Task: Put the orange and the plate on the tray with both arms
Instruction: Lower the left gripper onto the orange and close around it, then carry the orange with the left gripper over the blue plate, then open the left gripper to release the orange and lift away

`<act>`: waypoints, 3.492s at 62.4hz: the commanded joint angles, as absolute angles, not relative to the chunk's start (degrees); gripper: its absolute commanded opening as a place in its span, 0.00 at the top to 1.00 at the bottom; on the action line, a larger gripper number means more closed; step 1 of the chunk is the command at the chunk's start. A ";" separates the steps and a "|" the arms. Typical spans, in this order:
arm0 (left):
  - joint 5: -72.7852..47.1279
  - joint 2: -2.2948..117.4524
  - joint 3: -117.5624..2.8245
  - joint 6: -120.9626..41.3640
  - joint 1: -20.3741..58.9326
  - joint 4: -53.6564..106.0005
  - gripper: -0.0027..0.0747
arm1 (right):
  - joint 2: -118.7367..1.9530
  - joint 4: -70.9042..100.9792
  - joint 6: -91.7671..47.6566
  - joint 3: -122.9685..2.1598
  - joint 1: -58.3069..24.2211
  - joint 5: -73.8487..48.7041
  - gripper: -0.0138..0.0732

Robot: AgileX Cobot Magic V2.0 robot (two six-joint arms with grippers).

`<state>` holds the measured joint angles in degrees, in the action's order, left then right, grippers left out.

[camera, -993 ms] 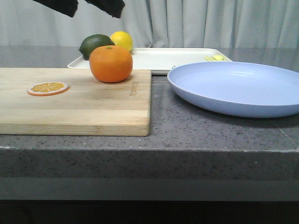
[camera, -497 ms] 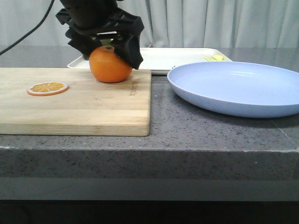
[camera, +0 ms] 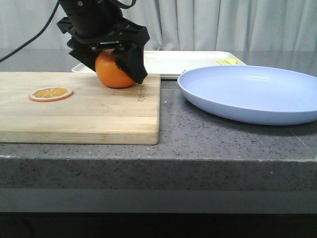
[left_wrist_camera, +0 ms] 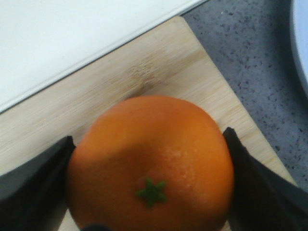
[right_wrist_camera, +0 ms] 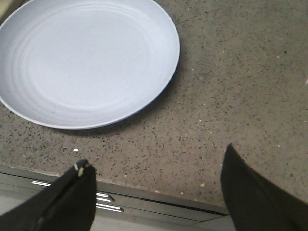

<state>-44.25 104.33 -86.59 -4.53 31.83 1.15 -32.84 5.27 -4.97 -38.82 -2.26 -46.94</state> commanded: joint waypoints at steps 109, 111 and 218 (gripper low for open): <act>-57.67 108.70 -119.69 -1.56 51.31 1.51 0.10 | -33.48 5.67 -5.70 -40.81 -2.15 -43.93 0.21; -58.41 107.33 -119.43 -1.56 50.81 1.51 0.10 | -33.48 5.67 -5.70 -40.81 -2.15 -43.93 0.21; -45.29 26.39 -45.00 -1.43 27.01 11.13 0.10 | -49.84 5.67 5.73 -47.91 -2.07 -48.14 0.30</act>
<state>-50.29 25.94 -43.65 -1.92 27.23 10.01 -45.29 5.27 4.47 -43.94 -2.26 -50.15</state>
